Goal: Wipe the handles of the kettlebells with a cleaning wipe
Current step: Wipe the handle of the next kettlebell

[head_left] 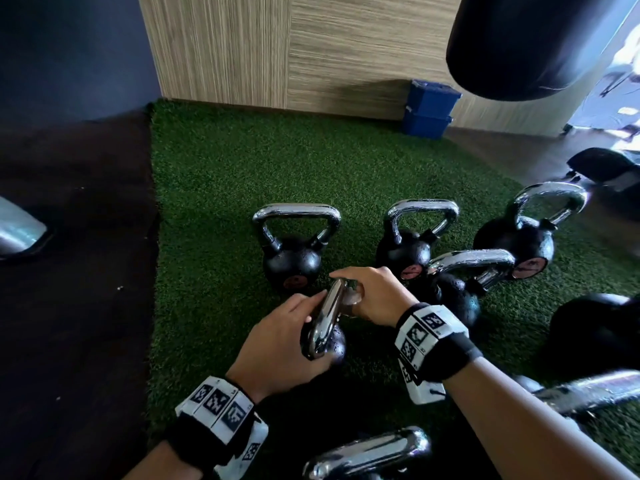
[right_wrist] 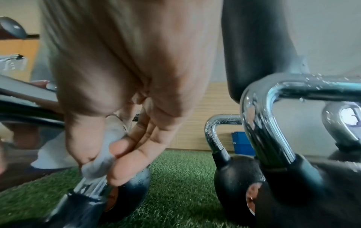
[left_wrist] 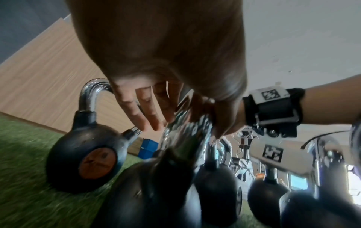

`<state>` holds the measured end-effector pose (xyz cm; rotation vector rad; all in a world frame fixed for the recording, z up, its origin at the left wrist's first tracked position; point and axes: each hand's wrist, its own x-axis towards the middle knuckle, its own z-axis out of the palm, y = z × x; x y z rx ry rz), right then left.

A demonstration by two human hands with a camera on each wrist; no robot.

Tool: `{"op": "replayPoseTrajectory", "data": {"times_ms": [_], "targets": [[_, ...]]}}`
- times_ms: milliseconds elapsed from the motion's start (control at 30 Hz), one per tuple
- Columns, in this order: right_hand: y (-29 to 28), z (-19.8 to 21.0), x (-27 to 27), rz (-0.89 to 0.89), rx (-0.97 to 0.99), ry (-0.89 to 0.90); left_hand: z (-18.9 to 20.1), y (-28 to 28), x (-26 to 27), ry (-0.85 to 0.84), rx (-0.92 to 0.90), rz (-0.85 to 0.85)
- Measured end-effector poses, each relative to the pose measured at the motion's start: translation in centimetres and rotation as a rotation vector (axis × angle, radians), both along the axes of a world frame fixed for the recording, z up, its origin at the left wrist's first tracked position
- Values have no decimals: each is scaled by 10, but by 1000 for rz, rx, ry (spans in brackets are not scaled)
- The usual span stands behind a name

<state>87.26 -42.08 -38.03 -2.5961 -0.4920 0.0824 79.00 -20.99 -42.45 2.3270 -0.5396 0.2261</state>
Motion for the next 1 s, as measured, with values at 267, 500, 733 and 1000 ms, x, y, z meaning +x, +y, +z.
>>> {"op": "replayPoseTrajectory", "data": {"times_ms": [267,500,733,1000], "targets": [[-5,15,-15,12,-120,9,27,17,21,108,290,-34],[-9,25,-35,-4,-242,41,47,34,44,221,375,-153],[-42,49,-25,22,-15,167,31,72,57,422,-114,-187],[-32,80,32,-185,488,186,-23,122,138,515,-423,312]]}}
